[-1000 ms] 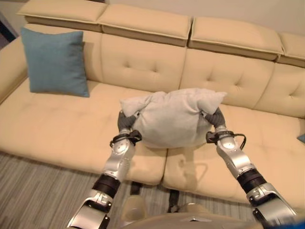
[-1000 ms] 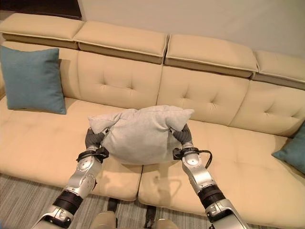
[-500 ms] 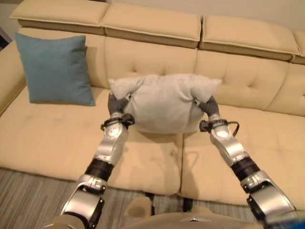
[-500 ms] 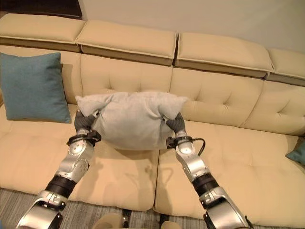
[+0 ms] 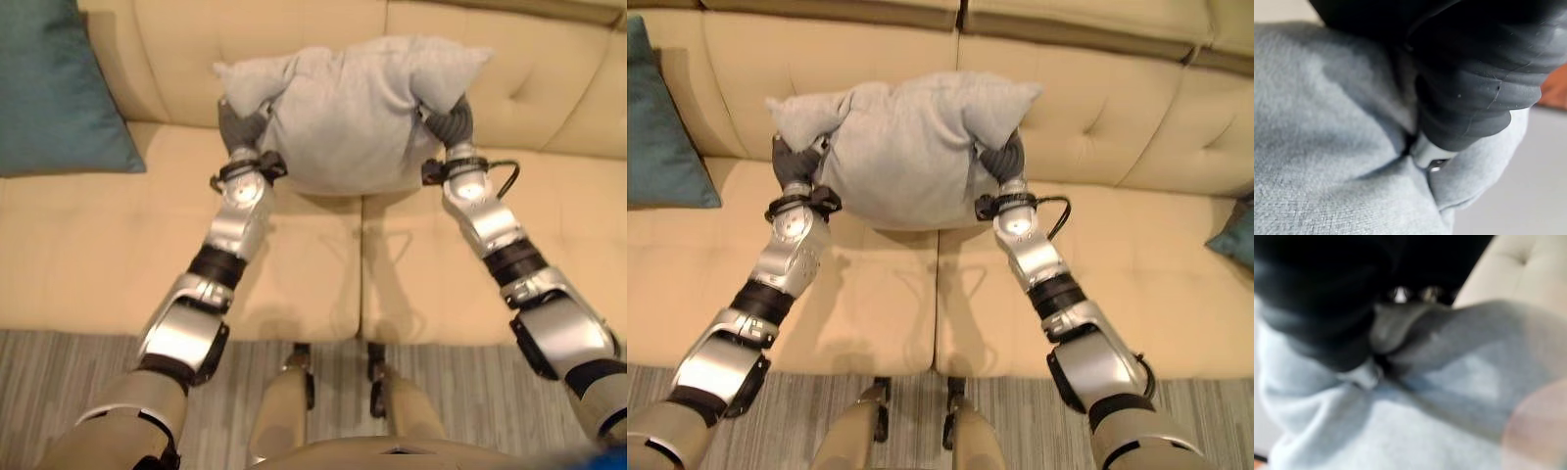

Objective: Pick up all the scattered cushions and arrange them neatly on the sofa.

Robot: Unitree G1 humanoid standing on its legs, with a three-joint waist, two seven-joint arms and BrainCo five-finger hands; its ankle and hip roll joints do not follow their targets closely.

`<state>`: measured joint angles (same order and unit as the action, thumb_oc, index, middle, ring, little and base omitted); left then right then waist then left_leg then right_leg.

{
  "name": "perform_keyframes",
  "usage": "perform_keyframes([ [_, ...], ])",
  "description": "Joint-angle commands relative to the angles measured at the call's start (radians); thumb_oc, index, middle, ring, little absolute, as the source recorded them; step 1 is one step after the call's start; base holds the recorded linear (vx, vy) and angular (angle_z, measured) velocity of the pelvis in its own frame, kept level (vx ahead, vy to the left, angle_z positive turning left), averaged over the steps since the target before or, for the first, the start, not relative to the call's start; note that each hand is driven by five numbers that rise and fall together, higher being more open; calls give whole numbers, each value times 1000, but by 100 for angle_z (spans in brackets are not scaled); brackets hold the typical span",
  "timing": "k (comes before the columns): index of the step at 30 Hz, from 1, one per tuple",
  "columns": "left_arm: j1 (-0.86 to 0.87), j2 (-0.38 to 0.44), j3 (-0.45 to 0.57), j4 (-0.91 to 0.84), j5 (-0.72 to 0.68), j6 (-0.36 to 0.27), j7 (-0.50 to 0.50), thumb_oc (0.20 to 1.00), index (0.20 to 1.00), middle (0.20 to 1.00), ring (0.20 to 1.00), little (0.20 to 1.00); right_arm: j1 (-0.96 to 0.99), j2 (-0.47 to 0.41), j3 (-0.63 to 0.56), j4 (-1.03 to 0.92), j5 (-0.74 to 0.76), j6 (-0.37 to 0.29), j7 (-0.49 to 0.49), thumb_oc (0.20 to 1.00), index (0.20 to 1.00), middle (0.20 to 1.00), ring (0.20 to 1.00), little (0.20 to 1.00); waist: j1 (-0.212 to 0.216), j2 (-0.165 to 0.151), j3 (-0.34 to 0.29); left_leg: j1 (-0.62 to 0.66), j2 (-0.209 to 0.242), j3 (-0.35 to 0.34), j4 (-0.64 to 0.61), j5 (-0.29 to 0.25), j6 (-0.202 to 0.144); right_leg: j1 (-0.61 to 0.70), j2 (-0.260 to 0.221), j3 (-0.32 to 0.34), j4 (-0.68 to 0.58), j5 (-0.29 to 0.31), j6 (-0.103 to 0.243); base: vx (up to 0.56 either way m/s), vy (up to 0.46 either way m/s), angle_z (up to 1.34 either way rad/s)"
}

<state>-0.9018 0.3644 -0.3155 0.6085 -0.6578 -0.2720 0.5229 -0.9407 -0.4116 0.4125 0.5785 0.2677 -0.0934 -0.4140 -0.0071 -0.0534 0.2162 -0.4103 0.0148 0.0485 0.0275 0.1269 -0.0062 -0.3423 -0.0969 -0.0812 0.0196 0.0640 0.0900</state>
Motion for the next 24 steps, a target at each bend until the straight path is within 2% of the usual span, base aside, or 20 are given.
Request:
perform_keyframes([
  [1, -268, -50, -125, -55, 12, -105, -68, 200, 200, 200, 200, 200, -244, 96, 100, -90, -74, -109, 14, 200, 200, 200, 200, 200, 4, -11, -15, -24, 29, -72, 22, -31, -73, -57, -30, -14, 39, 25, 60, 0, 0, 0],
  [12, -351, -58, -145, 64, -4, -96, -65, 200, 200, 200, 200, 200, -340, 80, 140, 43, -91, -101, -4, 200, 200, 200, 200, 200, -3, 2, 35, -127, 25, -77, 19, -9, -82, -174, -35, 0, 45, 49, 62, -5, 7, -3],
  [16, -393, -64, -139, 140, -32, -89, -68, 200, 200, 200, 200, 200, -407, 81, 167, 129, -94, -91, -15, 200, 200, 200, 200, 200, 0, 4, 59, -190, 25, -84, 6, 15, -90, -239, -30, 0, 31, 74, 65, -9, -3, 0],
  [17, -399, -63, -140, 146, -32, -87, -66, 322, 322, 322, 322, 322, -416, 80, 168, 134, -98, -90, -20, 200, 200, 200, 200, 200, 1, 3, 59, -199, 26, -85, 1, 21, -93, -247, -29, -1, 21, 82, 66, 0, 0, 0],
  [18, -409, -55, -145, 149, -28, -84, -68, 859, 859, 859, 859, 859, -428, 76, 174, 142, -107, -85, -24, 200, 200, 200, 200, 200, 3, 1, 58, -208, 26, -86, -5, 24, -95, -253, -28, -3, 12, 89, 70, 15, -23, 4],
  [19, -422, -45, -151, 162, -20, -81, -66, 1000, 1000, 1000, 1000, 1000, -443, 71, 179, 159, -118, -80, -32, 222, 222, 222, 222, 222, 5, 1, 55, -216, 25, -88, -13, 29, -96, -261, -26, -5, -4, 99, 72, 17, -24, 4],
  [20, -438, -36, -156, 180, -8, -75, -60, 1000, 1000, 1000, 1000, 1000, -454, 65, 185, 190, -136, -75, -43, 416, 416, 416, 416, 416, 8, 0, 53, -223, 26, -87, -24, 35, -99, -263, -26, -8, -24, 110, 75, 0, 0, 0],
  [21, -454, -18, -158, 205, 5, -66, -60, 1000, 1000, 1000, 1000, 1000, -470, 61, 191, 219, -152, -68, -54, 686, 686, 686, 686, 686, 10, -2, 49, -231, 27, -88, -34, 39, -101, -268, -24, -11, -42, 122, 81, 17, -20, -4],
  [22, -469, -6, -160, 214, 14, -67, -55, 1000, 1000, 1000, 1000, 1000, -488, 59, 199, 237, -164, -67, -59, 1000, 1000, 1000, 1000, 1000, 12, -4, 45, -240, 27, -88, -38, 41, -101, -275, -22, -9, -54, 130, 83, 16, -22, -3],
  [24, -506, 36, -164, 250, 33, -59, -49, 1000, 1000, 1000, 1000, 1000, -528, 48, 219, 292, -198, -53, -76, 1000, 1000, 1000, 1000, 1000, 18, -4, 38, -256, 26, -90, -46, 48, -104, -283, -22, -12, -77, 141, 86, 17, -21, -4],
])
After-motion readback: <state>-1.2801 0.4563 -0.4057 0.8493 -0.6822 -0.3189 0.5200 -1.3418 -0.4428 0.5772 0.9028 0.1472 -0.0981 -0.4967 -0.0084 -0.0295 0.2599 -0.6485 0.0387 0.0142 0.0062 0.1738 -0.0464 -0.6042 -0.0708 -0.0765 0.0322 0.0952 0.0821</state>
